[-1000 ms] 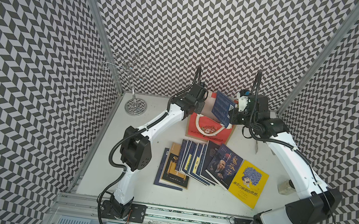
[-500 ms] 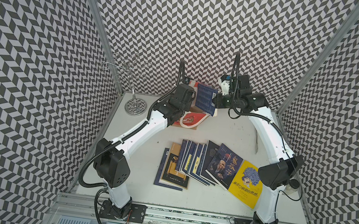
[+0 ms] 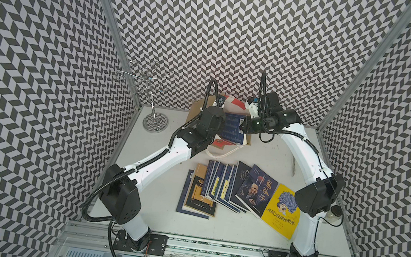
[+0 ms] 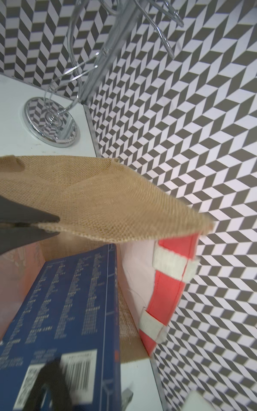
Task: Put the books into the canvas bag
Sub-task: Pick up the canvas bag from the center of the board.
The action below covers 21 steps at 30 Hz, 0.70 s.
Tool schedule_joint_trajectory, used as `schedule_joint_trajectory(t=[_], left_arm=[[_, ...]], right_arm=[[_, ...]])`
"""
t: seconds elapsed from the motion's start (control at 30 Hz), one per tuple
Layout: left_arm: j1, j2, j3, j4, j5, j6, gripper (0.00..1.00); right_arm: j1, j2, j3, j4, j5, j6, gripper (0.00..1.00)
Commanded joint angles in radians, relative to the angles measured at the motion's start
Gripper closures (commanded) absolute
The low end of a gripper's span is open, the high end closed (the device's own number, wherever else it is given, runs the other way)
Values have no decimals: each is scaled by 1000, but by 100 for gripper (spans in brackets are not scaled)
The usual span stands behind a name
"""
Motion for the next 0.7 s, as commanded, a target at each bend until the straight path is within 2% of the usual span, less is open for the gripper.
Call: schedule_joint_trajectory(t=[0.0, 0.1, 0.2, 0.67], left_arm=[[-4, -33, 0, 68, 70, 6, 100], [-27, -41, -16, 87, 67, 13, 100], [-48, -44, -31, 90, 31, -1, 100], [-47, -65, -59, 85, 5, -57, 100]], right_arm=[[4, 22, 73, 68, -18, 11, 100], [5, 77, 127, 49, 38, 46, 100], [6, 110, 112, 39, 67, 73, 100], [-6, -52, -405, 468, -67, 323, 100]])
